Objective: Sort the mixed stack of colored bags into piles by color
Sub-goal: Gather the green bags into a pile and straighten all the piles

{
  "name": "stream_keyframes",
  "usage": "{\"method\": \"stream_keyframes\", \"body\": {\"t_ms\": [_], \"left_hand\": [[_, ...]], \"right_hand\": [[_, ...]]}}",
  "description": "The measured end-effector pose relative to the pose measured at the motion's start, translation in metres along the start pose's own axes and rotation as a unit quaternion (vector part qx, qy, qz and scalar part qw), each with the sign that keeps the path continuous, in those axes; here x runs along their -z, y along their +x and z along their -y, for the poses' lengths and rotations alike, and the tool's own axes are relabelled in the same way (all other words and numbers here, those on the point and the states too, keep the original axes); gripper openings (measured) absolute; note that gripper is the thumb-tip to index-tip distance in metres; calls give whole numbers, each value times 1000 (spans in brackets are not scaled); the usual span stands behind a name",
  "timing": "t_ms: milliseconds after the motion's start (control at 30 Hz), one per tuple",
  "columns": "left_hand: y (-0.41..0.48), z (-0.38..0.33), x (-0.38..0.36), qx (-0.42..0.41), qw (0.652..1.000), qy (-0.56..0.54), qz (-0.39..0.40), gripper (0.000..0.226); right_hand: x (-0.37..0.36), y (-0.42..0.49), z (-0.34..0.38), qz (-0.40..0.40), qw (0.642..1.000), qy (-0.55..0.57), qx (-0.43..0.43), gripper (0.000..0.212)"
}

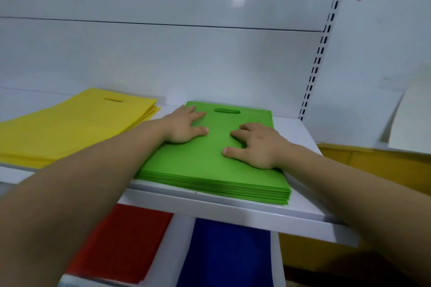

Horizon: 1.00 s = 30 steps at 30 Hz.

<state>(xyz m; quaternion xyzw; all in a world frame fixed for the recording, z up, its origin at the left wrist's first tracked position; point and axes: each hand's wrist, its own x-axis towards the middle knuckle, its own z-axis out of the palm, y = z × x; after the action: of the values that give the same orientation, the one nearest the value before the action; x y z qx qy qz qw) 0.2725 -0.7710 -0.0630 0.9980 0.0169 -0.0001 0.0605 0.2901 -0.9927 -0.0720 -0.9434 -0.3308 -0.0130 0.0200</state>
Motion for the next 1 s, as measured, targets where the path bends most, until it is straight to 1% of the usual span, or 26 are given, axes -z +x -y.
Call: {"method": "stream_keyframes", "body": {"t_ms": [67, 100, 167, 200, 333, 433, 467, 533, 600, 700, 767, 900, 1000], "left_hand": [[11, 3, -6, 10, 999, -6, 35, 69], [15, 4, -8, 9, 999, -14, 43, 68], [20, 7, -10, 1, 999, -13, 45, 67], [21, 8, -11, 0, 999, -9, 47, 67], [23, 11, -15, 3, 999, 2, 46, 68], [22, 8, -13, 2, 999, -3, 47, 68], [22, 6, -11, 0, 999, -14, 45, 68], [17, 7, -1, 6, 999, -42, 15, 67], [10, 14, 16, 14, 998, -63, -18, 67], [-10, 47, 42, 43, 997, -49, -48, 69], [-30, 80, 54, 85, 994, -30, -59, 71], [-75, 153, 60, 159, 986, -20, -43, 72], [-104, 196, 56, 189, 981, -31, -24, 72]], "right_hand": [[7, -11, 5, -36, 999, -16, 12, 74], [10, -20, 9, -28, 999, 6, 15, 73], [9, -36, 16, 26, 998, 56, 20, 76], [6, -43, 19, 43, 997, 53, 26, 78], [-2, -49, 22, 32, 998, 43, 19, 78], [1, -50, 23, 50, 998, 30, 22, 78], [3, -49, 21, 61, 998, 27, 20, 78], [10, -45, 21, 79, 996, 35, 23, 79], [23, -39, 23, 96, 993, 70, 27, 78], [40, -28, 31, 104, 989, 89, 54, 72], [49, -18, 42, 80, 990, 82, 76, 71], [51, 13, 86, 42, 991, 77, 99, 74], [48, 45, 126, 35, 992, 71, 95, 73]]}}
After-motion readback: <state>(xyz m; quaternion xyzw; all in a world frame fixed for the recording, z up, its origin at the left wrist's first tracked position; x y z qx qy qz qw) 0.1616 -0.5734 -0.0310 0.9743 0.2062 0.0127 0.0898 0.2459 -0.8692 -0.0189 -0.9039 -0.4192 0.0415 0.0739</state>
